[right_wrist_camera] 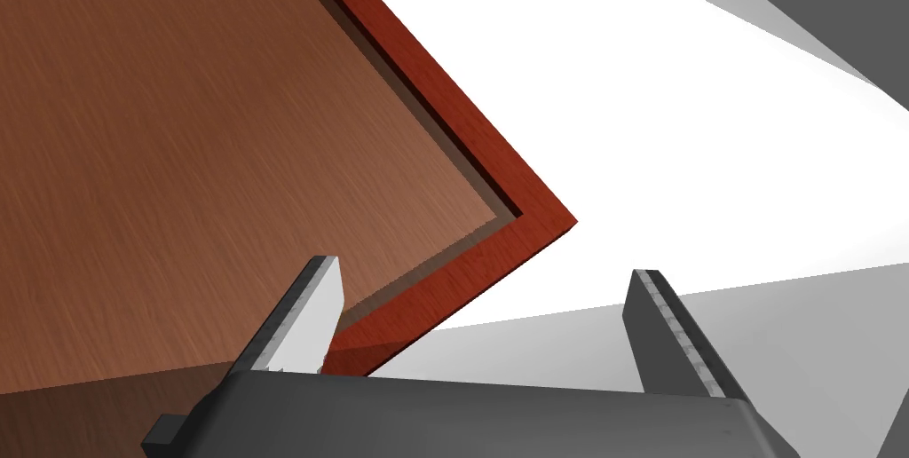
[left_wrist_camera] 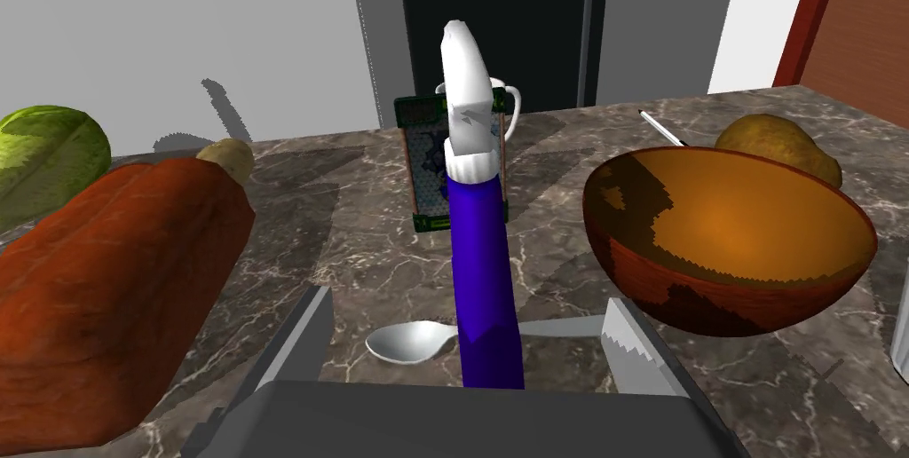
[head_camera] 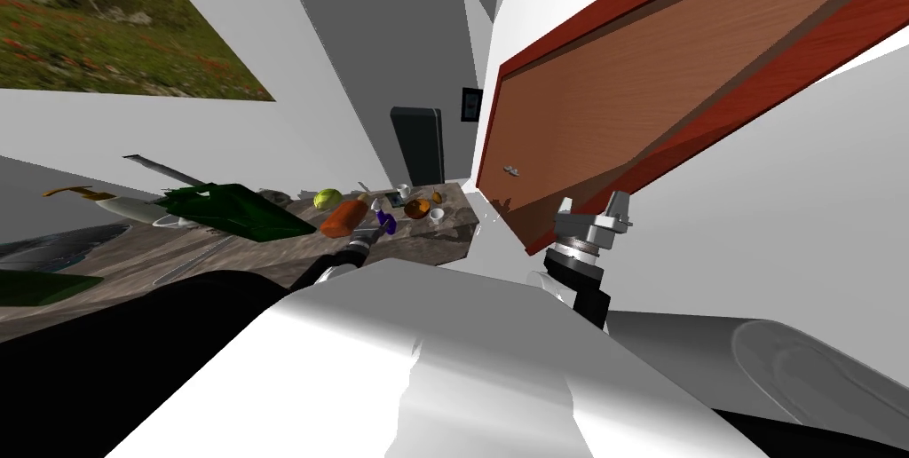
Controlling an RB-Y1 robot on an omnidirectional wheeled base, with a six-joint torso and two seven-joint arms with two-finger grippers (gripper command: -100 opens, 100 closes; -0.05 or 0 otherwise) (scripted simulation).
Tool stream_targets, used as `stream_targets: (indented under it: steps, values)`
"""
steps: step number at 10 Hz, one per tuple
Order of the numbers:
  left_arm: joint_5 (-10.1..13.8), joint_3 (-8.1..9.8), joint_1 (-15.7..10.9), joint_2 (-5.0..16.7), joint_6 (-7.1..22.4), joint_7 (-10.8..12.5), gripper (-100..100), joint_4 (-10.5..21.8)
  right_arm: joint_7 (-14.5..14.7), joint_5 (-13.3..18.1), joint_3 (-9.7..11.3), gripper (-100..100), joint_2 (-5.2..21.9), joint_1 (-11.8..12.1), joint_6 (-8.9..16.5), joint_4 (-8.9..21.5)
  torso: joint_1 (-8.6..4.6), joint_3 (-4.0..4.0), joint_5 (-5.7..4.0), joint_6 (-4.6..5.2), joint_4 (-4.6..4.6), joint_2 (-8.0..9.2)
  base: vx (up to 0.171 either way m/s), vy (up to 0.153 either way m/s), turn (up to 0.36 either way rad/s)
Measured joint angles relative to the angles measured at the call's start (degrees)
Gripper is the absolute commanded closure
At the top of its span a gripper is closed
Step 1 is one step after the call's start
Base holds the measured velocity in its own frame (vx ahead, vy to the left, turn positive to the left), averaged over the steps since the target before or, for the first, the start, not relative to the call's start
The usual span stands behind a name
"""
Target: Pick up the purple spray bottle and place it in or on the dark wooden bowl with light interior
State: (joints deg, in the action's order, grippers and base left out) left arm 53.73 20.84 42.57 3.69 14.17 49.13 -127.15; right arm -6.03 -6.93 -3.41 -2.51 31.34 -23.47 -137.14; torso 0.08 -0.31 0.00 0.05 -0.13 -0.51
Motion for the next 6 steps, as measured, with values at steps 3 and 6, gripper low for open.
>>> stream_targets:
  steps: [3,6]
  values:
    - [1.9,0.79,-0.2,-4.3,1.3,1.5,-100,0.4,0.0,0.0,0.0,0,0.0,0.0,0.0,0.0,0.05,0.1,0.01,0.0,0.04,0.18,0.042,-0.007,0.025]
    - [2.2,0.88,-0.2,-5.5,1.5,1.7,-100,0.4,0.0,0.0,0.0,0,0.0,0.0,0.0,0.0,0.09,0.2,0.01,0.01,0.08,0.35,0.019,-0.002,-0.049]
